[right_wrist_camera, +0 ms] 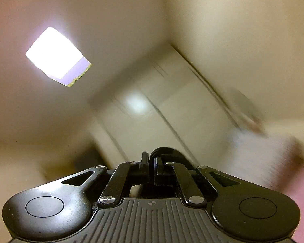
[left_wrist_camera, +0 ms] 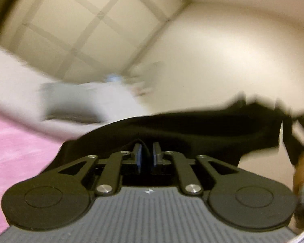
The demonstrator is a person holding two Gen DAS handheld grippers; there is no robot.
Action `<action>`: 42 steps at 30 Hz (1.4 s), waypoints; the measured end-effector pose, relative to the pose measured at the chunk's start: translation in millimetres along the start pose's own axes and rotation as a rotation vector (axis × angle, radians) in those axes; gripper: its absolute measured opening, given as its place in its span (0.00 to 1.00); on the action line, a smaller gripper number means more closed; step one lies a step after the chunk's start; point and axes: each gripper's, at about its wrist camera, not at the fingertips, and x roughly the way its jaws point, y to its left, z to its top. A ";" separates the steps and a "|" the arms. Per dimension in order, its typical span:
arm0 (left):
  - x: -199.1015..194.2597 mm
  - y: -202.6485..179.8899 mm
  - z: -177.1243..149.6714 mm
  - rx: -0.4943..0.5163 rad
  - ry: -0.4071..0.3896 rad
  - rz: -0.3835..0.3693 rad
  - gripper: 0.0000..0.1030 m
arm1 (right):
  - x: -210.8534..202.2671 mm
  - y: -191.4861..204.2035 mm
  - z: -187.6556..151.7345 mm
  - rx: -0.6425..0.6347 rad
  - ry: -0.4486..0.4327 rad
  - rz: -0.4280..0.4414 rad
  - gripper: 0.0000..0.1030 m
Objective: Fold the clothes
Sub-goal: 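Lift the black trousers off the bucket and drop them onto the pink bed, then move both open grippers toward the black trousers lying on the bed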
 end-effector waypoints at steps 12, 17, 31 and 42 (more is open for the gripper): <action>7.6 92.4 -103.3 -0.037 0.354 0.580 0.08 | 32.8 -167.0 -260.4 0.097 0.868 -0.594 0.33; 18.5 108.0 -125.7 -0.021 0.407 0.650 0.13 | 15.1 -149.0 -290.9 0.075 0.960 -0.543 0.35; -8.8 59.8 -170.9 0.137 0.440 0.825 0.21 | -27.7 -177.7 -309.2 -0.057 1.083 -0.507 0.40; -13.8 69.7 -150.2 0.228 0.425 0.838 0.25 | -25.4 -171.7 -318.0 -0.103 1.077 -0.508 0.41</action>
